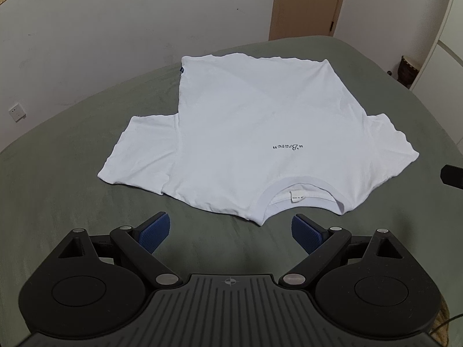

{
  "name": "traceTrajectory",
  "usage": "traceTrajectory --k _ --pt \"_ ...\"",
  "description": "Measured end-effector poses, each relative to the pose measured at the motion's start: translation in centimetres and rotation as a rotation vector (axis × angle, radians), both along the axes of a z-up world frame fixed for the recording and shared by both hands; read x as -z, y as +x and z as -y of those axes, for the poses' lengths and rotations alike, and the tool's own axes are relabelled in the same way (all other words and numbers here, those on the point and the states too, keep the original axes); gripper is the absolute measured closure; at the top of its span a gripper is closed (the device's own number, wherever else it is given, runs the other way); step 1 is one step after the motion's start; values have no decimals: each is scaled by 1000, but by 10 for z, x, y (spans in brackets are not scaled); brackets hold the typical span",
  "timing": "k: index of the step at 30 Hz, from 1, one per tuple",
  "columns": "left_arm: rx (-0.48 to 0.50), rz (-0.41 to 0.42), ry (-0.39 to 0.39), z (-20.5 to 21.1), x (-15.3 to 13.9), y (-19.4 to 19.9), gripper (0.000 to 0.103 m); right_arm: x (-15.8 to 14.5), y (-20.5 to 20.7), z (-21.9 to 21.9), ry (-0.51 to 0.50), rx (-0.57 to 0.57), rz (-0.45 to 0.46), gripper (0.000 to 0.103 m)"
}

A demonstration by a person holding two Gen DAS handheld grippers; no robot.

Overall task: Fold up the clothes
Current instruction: 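Move both grippers toward the white T-shirt on the bed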

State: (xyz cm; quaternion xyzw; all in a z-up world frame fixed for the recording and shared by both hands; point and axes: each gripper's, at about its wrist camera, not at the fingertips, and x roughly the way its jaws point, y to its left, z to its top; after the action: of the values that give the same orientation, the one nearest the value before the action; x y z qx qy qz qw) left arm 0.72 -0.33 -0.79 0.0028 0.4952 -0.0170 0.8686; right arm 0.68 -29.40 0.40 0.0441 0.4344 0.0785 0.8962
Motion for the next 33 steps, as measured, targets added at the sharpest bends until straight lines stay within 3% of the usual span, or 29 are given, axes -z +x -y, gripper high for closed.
traceTrajectory --k 21,33 --pt "5 -29 4 3 22 21 10 16 16 8 -3 26 -48 1" --pt "-2 -55 -5 -2 46 42 10 51 43 30 16 113 -97 1"
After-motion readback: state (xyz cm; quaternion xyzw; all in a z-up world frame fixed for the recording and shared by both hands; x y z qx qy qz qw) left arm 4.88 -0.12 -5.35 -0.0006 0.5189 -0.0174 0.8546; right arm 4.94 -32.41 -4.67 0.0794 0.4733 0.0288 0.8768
